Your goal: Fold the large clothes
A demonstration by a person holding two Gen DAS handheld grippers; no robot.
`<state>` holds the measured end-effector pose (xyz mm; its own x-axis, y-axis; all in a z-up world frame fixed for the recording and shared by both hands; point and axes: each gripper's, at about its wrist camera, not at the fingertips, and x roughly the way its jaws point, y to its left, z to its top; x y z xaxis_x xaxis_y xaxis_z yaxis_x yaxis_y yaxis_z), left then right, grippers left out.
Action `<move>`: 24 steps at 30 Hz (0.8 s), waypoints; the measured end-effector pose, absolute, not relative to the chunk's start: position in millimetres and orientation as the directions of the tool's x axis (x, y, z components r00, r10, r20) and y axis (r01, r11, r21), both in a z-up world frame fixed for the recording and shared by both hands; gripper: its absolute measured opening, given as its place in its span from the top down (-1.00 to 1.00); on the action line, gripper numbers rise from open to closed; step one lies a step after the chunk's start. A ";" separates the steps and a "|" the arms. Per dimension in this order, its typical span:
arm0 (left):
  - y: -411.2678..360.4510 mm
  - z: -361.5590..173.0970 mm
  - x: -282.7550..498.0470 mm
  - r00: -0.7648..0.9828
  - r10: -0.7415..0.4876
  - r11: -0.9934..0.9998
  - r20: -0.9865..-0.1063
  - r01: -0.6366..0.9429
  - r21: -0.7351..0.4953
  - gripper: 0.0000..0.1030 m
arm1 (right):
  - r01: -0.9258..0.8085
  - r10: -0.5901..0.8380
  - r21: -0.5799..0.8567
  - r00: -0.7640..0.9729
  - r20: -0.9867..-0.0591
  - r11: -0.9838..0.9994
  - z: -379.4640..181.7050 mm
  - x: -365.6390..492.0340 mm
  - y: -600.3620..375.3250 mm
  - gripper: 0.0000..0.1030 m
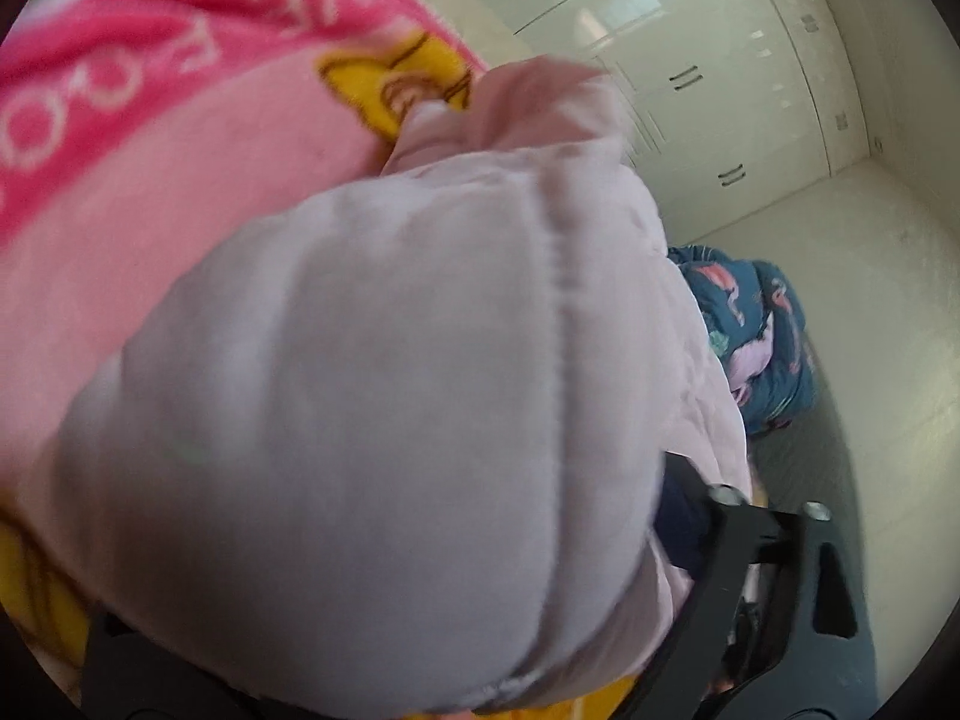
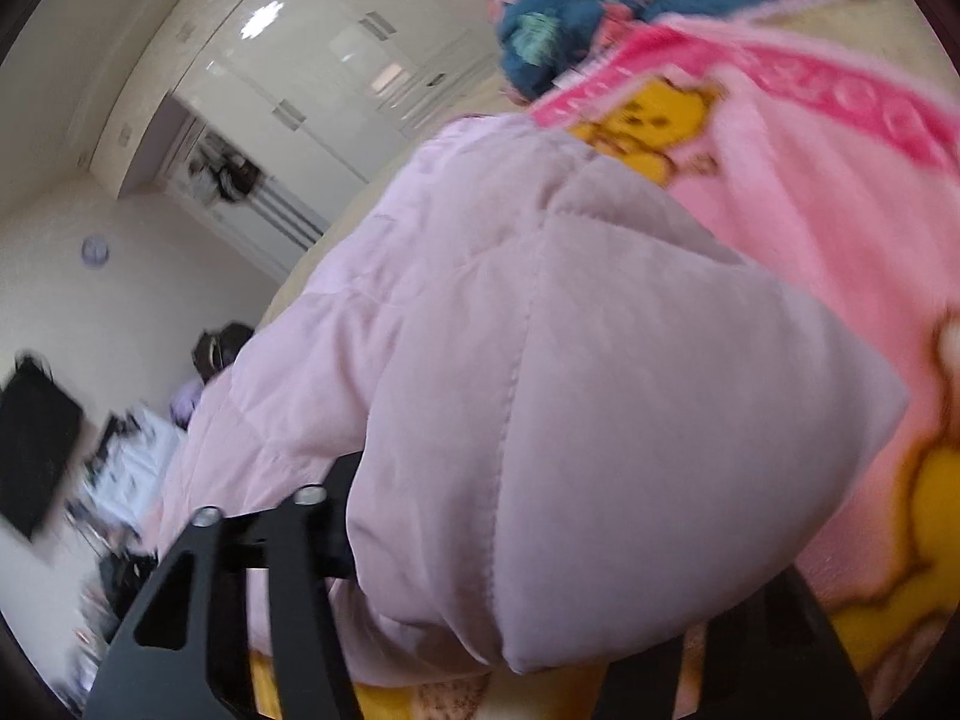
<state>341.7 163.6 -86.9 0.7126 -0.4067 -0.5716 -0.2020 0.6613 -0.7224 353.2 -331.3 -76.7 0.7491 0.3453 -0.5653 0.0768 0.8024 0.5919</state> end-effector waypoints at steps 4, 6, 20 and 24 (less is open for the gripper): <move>153.1 -64.8 335.1 0.733 -0.347 0.738 -0.585 -0.171 -0.652 0.08 | 0.012 0.301 0.469 0.752 -0.587 0.883 -51.3 349.3 -314.3 0.27; 149.2 -54.7 328.2 0.737 -0.324 0.773 -0.594 -0.156 -0.615 0.21 | -0.024 0.289 0.418 0.759 -0.584 0.908 -38.3 345.5 -305.7 0.31; 120.4 5.6 281.6 0.771 -0.231 0.895 -0.593 -0.072 -0.441 0.33 | -0.191 0.292 0.238 0.798 -0.526 0.952 15.2 294.0 -277.0 0.39; 119.1 11.9 261.3 0.771 -0.219 0.907 -0.598 -0.064 -0.415 0.33 | -0.227 0.306 0.210 0.799 -0.517 0.951 25.4 274.6 -271.4 0.39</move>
